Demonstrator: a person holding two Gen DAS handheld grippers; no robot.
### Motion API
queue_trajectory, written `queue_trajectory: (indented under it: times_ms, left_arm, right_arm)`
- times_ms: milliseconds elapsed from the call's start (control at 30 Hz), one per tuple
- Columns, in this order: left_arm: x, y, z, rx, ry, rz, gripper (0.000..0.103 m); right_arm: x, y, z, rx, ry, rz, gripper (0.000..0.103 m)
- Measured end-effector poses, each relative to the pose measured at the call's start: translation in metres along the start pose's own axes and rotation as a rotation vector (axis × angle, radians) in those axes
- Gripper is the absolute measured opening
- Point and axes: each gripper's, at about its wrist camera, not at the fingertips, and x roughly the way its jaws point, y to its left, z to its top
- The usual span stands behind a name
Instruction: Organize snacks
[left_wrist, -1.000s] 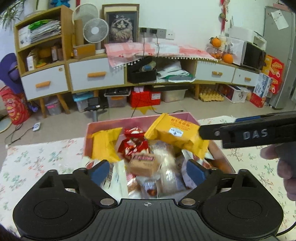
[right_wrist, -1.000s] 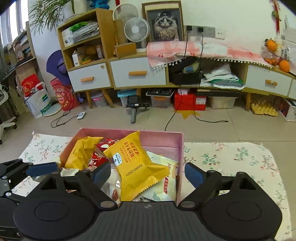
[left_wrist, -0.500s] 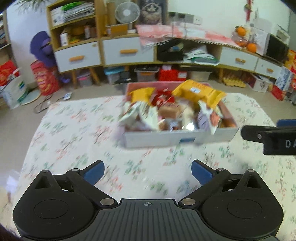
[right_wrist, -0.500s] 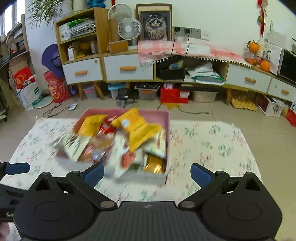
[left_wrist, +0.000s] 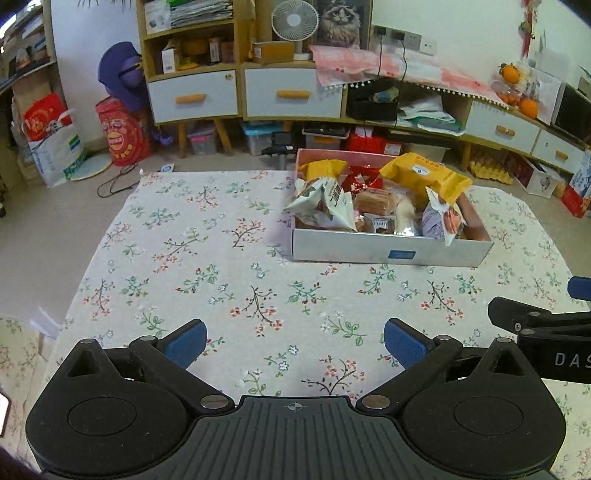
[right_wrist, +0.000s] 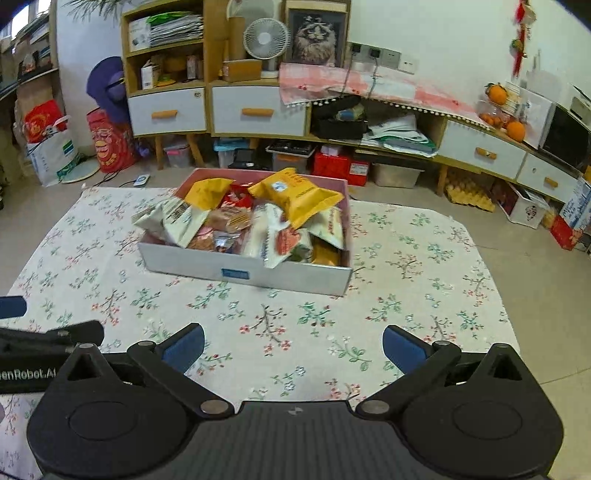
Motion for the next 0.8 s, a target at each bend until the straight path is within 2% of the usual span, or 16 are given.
queue_trajectory:
  times_ms: [800]
  left_arm:
    - [0.014, -0.004, -0.006, 0.030, 0.037, -0.015, 0.103]
  right_arm:
    - [0.012, 0.002, -0.004, 0.001, 0.022, -0.042, 0.079]
